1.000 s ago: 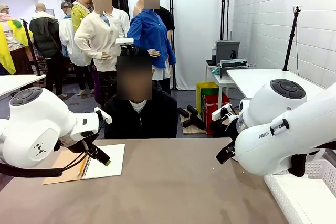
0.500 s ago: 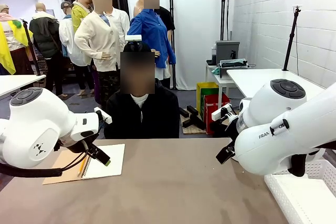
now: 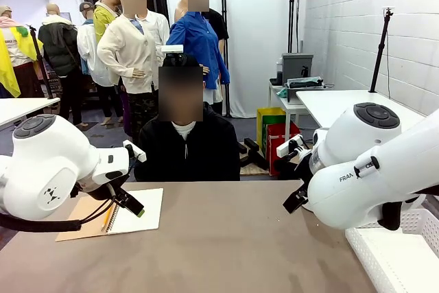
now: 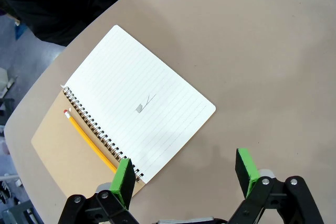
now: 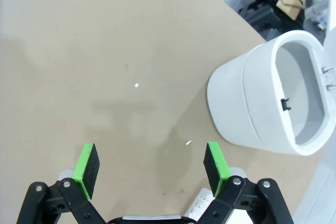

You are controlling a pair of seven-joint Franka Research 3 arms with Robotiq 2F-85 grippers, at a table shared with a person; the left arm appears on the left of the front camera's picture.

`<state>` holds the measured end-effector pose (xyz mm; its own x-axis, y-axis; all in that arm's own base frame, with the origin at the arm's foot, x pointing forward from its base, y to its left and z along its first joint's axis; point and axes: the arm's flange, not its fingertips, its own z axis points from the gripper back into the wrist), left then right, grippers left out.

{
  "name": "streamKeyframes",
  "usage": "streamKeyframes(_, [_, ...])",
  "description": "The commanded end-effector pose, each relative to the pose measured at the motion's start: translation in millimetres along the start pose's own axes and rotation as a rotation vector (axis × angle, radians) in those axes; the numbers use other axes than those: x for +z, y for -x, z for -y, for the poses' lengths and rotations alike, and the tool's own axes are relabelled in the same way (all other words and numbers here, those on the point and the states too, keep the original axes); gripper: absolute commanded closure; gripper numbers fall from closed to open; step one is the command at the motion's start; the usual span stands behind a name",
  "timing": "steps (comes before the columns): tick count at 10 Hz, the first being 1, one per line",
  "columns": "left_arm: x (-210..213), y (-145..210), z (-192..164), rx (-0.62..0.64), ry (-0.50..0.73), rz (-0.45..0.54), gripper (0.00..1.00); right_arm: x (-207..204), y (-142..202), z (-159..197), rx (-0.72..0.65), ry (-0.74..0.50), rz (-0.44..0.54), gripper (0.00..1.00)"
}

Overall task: Sort the paper based on its condition.
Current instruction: If a person hands you a paper, place it in the Organizing basket , and if it's crumpled, put it in the Trash can.

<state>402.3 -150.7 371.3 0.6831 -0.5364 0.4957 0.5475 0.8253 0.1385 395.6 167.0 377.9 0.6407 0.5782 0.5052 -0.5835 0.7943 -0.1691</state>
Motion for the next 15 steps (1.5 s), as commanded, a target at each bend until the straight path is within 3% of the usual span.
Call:
streamKeyframes(1, [8,1,4,0.025,0.020,-0.040,0.00,8,-1,4,0.077,0.063,0.038,0.00])
streamKeyframes(4, [32,9,-2,0.122,0.129,-0.049,0.00,16,1,3,0.137,0.129,0.070,0.00])
streamKeyframes(6, [43,11,-5,0.106,0.166,-0.010,0.00,20,-1,4,0.168,0.151,0.060,0.00])
streamKeyframes(7, [25,0,7,0.122,0.108,-0.051,0.00,14,-1,0,0.171,0.144,-0.027,0.00])
streamKeyframes(8, [25,0,7,0.122,0.108,-0.051,0.00,24,-10,15,0.163,0.112,0.045,0.00])
streamKeyframes(15, [25,1,8,0.115,0.123,-0.061,0.00,23,-8,15,0.170,0.116,0.028,0.00])
